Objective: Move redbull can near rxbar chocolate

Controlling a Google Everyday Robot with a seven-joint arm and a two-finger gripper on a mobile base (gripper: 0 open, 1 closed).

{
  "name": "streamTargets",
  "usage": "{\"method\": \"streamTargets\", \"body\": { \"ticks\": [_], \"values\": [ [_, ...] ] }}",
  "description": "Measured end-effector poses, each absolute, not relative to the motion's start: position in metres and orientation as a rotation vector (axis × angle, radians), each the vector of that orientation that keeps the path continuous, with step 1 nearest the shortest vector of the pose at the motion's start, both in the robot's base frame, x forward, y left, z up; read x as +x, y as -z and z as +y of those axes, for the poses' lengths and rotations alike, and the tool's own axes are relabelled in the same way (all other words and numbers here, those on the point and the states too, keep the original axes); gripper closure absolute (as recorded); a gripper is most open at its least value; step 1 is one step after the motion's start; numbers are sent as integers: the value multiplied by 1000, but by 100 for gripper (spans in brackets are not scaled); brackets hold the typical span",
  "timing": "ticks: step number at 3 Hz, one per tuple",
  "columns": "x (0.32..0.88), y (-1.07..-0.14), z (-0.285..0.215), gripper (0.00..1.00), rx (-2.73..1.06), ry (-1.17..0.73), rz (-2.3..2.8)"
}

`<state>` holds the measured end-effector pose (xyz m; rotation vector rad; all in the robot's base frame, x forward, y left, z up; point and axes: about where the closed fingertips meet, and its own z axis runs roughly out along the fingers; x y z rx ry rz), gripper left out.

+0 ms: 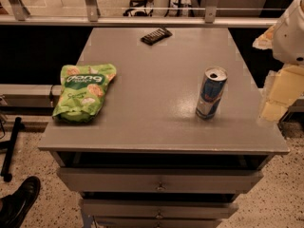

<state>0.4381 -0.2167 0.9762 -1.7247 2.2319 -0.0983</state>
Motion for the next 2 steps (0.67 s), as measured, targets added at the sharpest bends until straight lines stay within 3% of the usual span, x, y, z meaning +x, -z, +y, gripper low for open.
{"method": "streamTargets", "body": {
  "ticks": [2],
  "values": [
    [444, -971, -219, 0, -1699, 54, 2207]
  ]
}}
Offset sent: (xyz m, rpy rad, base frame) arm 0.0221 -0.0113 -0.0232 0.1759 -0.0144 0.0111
